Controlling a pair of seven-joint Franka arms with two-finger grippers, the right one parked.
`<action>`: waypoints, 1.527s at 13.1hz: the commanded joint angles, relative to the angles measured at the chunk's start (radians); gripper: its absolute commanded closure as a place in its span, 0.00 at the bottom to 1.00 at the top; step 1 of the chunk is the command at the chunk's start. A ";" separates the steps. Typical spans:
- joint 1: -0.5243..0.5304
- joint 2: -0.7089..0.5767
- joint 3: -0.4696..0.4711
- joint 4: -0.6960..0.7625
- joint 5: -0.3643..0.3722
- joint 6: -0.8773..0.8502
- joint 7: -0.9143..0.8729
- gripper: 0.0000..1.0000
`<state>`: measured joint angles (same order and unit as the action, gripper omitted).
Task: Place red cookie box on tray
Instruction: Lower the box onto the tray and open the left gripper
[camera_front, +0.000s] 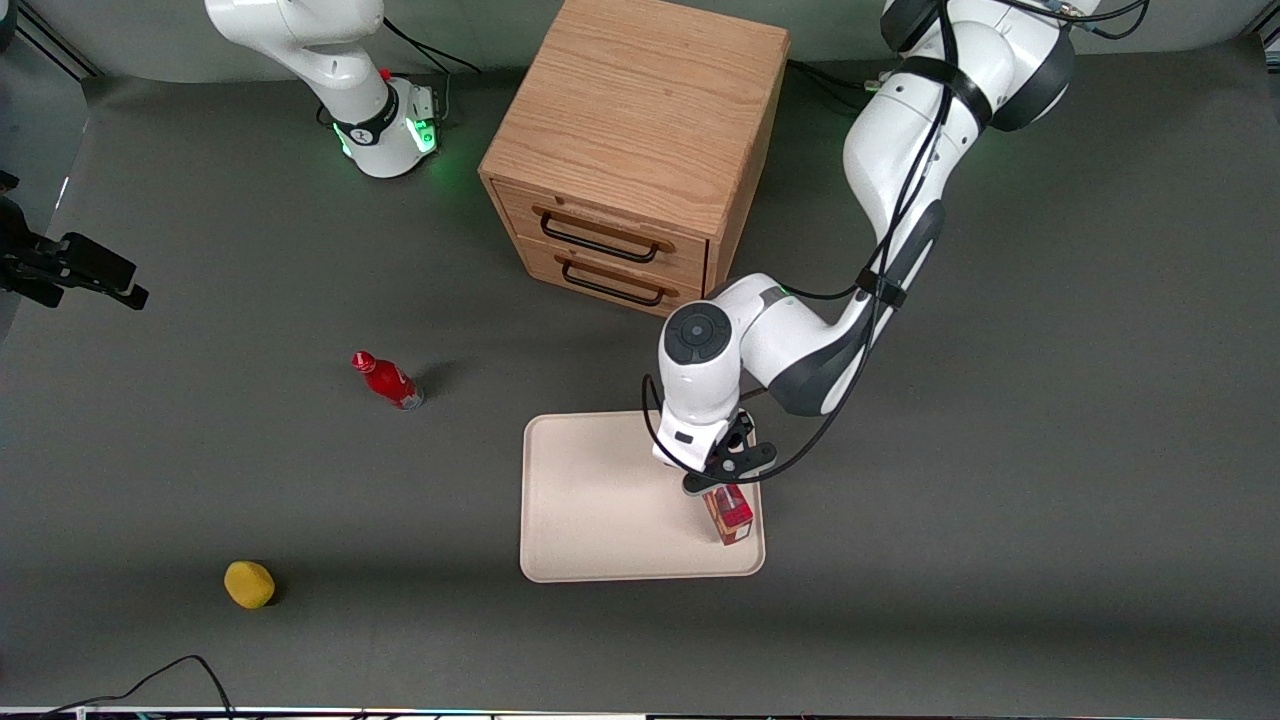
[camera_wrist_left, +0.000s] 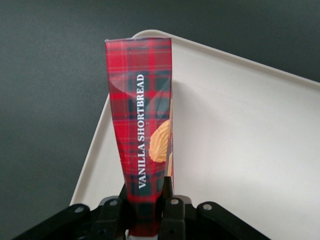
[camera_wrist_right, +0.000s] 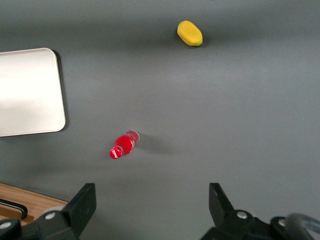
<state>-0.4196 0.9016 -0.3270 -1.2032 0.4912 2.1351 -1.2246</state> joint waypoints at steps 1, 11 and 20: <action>-0.013 0.031 0.010 0.037 0.013 0.000 0.051 0.74; -0.013 0.050 0.010 0.036 0.012 0.042 0.082 0.00; 0.084 -0.238 0.005 0.004 -0.273 -0.329 0.426 0.00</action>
<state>-0.3535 0.7906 -0.3257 -1.1404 0.2858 1.9064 -0.8882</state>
